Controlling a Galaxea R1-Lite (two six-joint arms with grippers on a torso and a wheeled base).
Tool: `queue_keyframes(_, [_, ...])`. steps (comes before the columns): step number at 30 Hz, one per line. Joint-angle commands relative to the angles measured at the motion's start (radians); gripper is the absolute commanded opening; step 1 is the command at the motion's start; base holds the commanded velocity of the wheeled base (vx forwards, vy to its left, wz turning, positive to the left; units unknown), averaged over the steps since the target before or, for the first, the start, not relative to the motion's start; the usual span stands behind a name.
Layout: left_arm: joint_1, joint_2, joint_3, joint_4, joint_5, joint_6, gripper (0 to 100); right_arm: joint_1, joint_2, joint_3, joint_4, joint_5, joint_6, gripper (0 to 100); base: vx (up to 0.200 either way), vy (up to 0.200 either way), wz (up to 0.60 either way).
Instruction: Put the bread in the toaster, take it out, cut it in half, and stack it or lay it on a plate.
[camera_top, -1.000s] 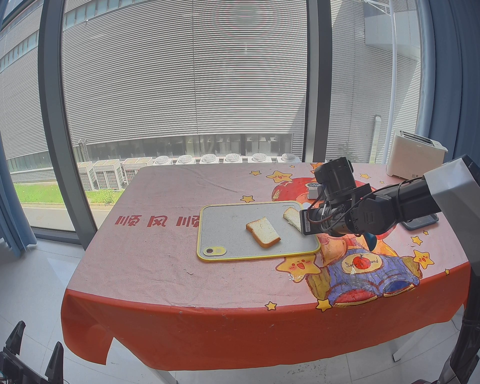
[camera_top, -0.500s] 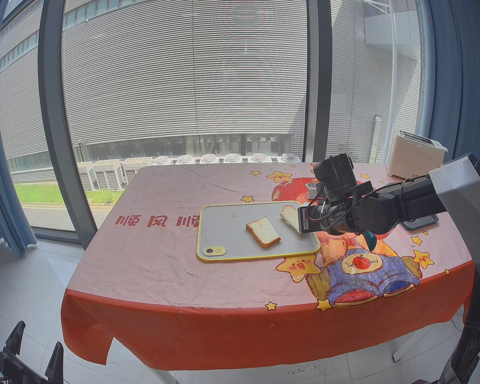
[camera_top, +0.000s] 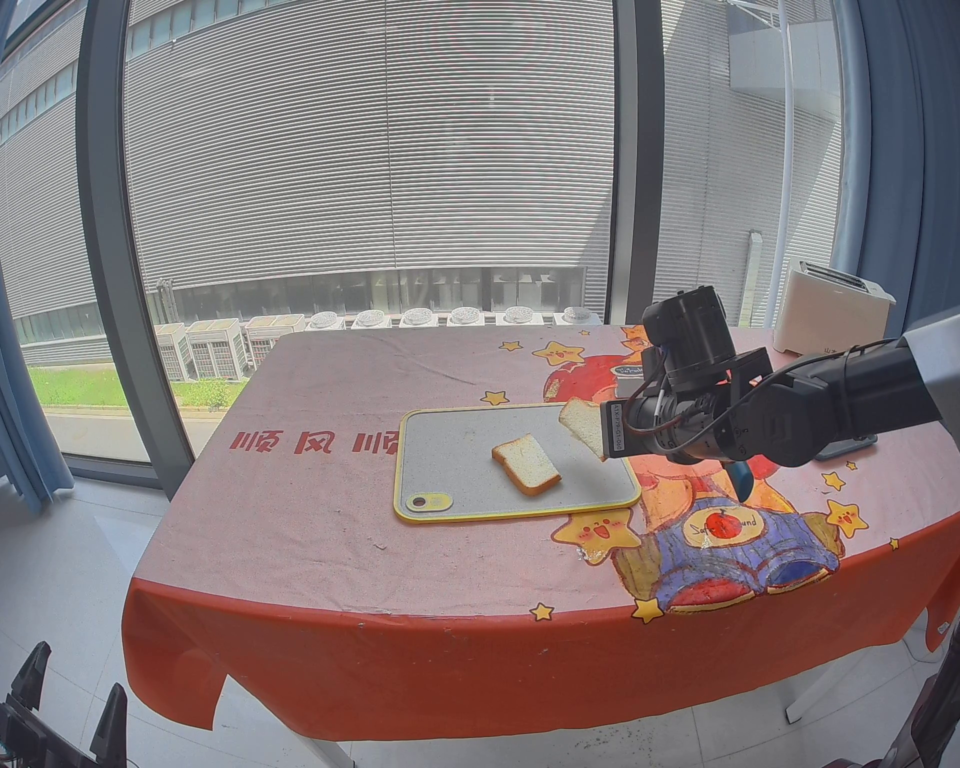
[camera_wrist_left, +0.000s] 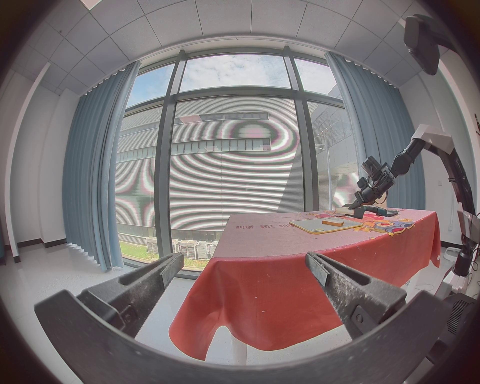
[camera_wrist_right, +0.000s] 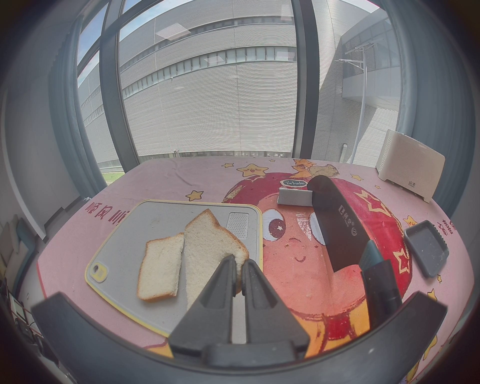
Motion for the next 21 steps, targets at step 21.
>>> queue_keyframes(21, [0.0,-0.016,0.018,-0.001,0.0,0.0,100,0.074,-0.317,0.255,-0.014,-0.005,0.035,0,0.0,0.0,0.0])
